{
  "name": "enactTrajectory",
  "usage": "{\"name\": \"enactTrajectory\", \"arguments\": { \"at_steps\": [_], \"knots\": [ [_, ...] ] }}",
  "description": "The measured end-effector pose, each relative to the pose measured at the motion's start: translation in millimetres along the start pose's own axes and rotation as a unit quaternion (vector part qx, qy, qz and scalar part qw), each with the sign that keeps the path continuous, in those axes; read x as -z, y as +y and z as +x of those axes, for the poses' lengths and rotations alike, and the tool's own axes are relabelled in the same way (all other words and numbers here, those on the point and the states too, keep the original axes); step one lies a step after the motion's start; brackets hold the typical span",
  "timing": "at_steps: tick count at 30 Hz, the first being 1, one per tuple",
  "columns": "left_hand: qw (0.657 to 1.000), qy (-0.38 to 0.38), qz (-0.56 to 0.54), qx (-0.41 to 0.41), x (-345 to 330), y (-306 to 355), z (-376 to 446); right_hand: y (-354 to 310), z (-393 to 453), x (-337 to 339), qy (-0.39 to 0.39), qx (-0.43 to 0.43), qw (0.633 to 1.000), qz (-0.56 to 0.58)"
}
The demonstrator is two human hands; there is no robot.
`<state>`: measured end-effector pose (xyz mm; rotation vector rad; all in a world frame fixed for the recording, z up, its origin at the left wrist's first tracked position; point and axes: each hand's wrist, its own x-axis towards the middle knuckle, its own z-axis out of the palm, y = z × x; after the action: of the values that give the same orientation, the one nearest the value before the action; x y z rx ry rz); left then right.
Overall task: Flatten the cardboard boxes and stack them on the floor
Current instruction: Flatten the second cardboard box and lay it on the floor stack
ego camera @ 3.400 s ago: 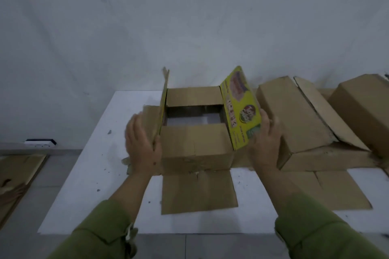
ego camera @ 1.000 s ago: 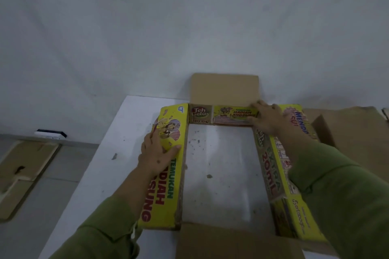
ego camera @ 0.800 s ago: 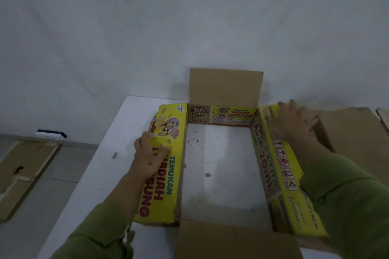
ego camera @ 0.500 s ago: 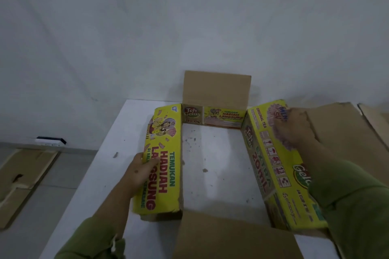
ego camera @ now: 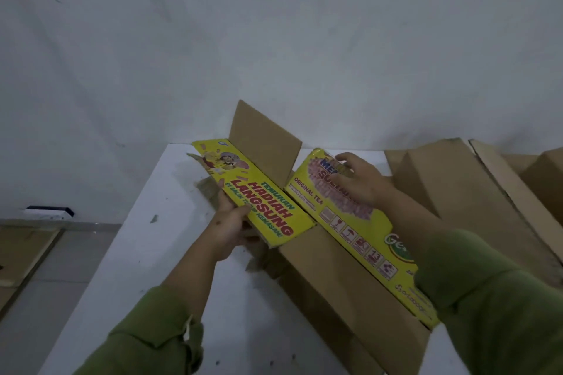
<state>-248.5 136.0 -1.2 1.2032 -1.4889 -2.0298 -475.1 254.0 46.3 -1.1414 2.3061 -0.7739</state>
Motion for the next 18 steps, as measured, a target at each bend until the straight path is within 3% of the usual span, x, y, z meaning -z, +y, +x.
{"name": "enactTrajectory", "arguments": {
  "at_steps": [5,12,18],
  "knots": [
    [0.995,-0.049,-0.083,0.015,-23,4,-15,-6,-8,8,-0.02,-0.01,0.998,0.055],
    [0.983,-0.109,-0.145,0.036,-66,2,-28,-19,-15,12,-0.057,0.019,0.998,0.034],
    [0.94,-0.107,-0.321,0.043,-94,11,-29,-28,-20,20,-0.075,0.027,0.996,0.035]
  ]
}}
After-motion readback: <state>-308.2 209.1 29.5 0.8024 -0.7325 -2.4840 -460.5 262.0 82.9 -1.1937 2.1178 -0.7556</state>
